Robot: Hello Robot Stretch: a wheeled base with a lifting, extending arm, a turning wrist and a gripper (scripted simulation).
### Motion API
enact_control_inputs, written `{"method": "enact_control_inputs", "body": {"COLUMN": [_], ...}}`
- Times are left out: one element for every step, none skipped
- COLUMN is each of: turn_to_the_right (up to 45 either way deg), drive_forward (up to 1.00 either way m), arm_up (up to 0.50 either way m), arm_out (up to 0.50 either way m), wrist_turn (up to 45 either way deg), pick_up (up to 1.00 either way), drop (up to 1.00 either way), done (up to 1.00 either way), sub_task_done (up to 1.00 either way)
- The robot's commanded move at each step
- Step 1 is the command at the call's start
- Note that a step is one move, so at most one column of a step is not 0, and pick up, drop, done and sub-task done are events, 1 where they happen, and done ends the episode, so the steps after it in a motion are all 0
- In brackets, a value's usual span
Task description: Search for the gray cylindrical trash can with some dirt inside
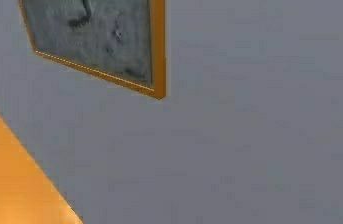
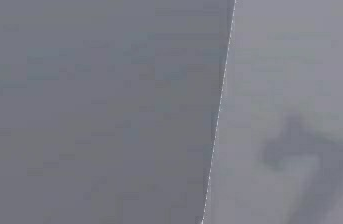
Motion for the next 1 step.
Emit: {"method": "enact_control_inputs", "body": {"turn_to_the_right": [-45.0], "drive_forward": [0.0], "arm_up": [0.0], "arm_out": [0.0], "wrist_turn": [0.0], "pick_up": [0.0], "drop": [0.0], "done": [0.0], "sub_task_done": [0.0]}}
